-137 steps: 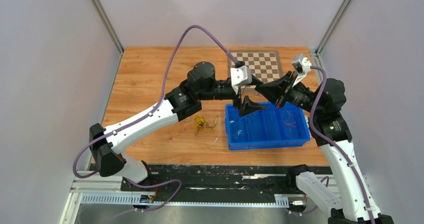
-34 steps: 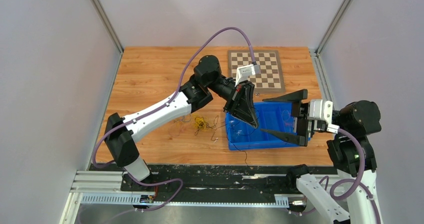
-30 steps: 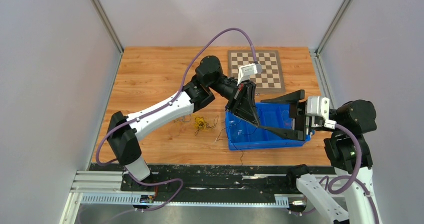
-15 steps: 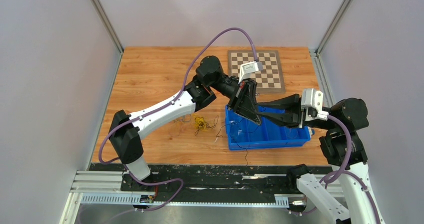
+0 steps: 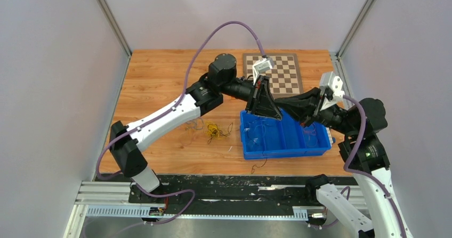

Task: Untangle the cables

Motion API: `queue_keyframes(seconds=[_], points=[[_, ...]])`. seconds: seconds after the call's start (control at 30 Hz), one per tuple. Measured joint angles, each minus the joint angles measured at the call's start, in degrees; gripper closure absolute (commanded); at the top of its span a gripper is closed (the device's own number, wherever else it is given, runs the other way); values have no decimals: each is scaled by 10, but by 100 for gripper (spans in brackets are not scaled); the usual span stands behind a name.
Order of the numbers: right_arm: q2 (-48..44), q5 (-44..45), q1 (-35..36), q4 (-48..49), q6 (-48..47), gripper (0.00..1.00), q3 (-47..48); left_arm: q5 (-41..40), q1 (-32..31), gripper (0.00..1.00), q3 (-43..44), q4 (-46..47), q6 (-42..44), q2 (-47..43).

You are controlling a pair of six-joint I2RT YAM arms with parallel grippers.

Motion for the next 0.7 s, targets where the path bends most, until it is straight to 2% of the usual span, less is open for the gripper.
queue_keyframes(seconds=[0.03,0.07,0.17,0.27,0.4,0.7], points=[[2,20,0,-6,6,100,2,-35,3,48,-1,-30,32,-10],[3,41,0,-13,14,100,3,-61,6,42,-5,-52,57,-22],[1,97,0,-37,32,100,0,-141,15,4,-43,-85,123,-75],[-12,146,0,-57,46,100,-18,-183,21,0,-60,-111,176,-122],[-22,173,0,-73,56,100,-30,-214,29,0,-66,-139,229,-160],[-33,213,0,-107,70,100,-51,-308,72,0,-154,-182,303,-252]])
